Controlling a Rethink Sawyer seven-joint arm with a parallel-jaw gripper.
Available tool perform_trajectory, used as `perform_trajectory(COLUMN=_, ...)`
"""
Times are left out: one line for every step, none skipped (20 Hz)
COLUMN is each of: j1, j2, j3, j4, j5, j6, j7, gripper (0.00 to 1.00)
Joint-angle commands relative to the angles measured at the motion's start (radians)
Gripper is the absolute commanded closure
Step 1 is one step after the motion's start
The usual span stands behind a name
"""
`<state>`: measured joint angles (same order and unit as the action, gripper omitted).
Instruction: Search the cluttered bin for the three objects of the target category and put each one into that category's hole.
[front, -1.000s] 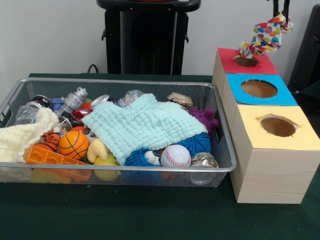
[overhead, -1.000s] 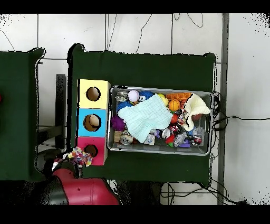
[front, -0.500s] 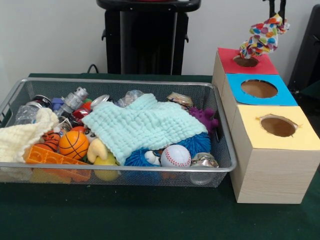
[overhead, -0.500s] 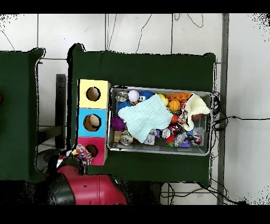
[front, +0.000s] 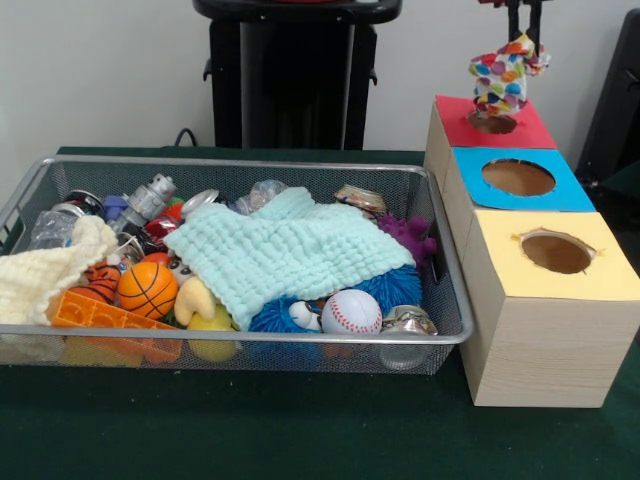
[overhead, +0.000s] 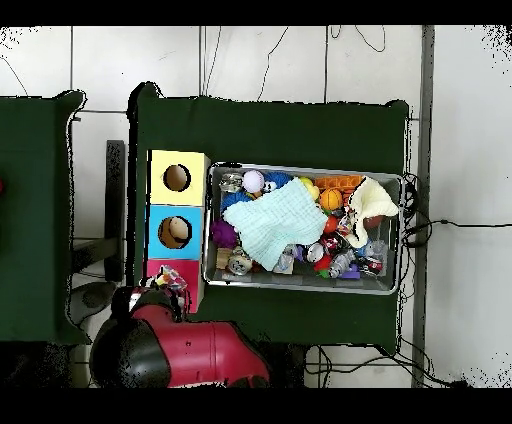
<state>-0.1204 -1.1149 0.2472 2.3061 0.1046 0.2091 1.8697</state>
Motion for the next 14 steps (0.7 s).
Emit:
perform_trajectory(j1=-0.025, j2=0.052, j3=0.063, j4=0.007, j5=-0.101, j6=-0.106, j7=0.061, gripper=1.00)
perform_trajectory(j1=-0.020, j2=0.060, j3=0.059, j4=0.007, j5=-0.109, j6=-0.119, j7=0.070, gripper=1.00)
perform_trajectory(j1=-0.011, j2=0.073, j3=0.049, j4=0.008, j5=-0.118, j6=-0.144, j7=0.081, gripper=1.00)
perform_trajectory(j1=0.000, j2=0.087, j3=0.037, j4=0.001, j5=-0.126, j6=-0.161, j7=0.090, gripper=1.00)
perform_trajectory(j1=0.015, j2=0.092, j3=0.026, j4=-0.005, j5=-0.129, j6=-0.167, j7=0.098, gripper=1.00)
perform_trajectory(j1=0.024, j2=0.097, j3=0.022, j4=-0.020, j5=-0.127, j6=-0.157, j7=0.101, gripper=1.00)
perform_trajectory(j1=0.037, j2=0.090, j3=0.016, j4=-0.028, j5=-0.122, j6=-0.140, j7=0.104, gripper=1.00)
perform_trajectory(j1=0.056, j2=0.086, j3=0.001, j4=-0.039, j5=-0.108, j6=-0.113, j7=0.114, gripper=1.00)
perform_trajectory(j1=0.067, j2=0.077, j3=-0.006, j4=-0.045, j5=-0.097, j6=-0.088, j7=0.120, gripper=1.00)
perform_trajectory(j1=0.084, j2=0.074, j3=-0.022, j4=-0.055, j5=-0.092, j6=-0.073, j7=0.123, gripper=1.00)
perform_trajectory(j1=0.092, j2=0.069, j3=-0.029, j4=-0.056, j5=-0.087, j6=-0.068, j7=0.127, gripper=1.00)
perform_trajectory(j1=0.099, j2=0.072, j3=-0.036, j4=-0.058, j5=-0.086, j6=-0.071, j7=0.129, gripper=1.00)
perform_trajectory(j1=0.096, j2=0.066, j3=-0.032, j4=-0.053, j5=-0.086, j6=-0.071, j7=0.127, gripper=1.00)
perform_trajectory(j1=0.098, j2=0.065, j3=-0.035, j4=-0.061, j5=-0.084, j6=-0.059, j7=0.122, gripper=1.00)
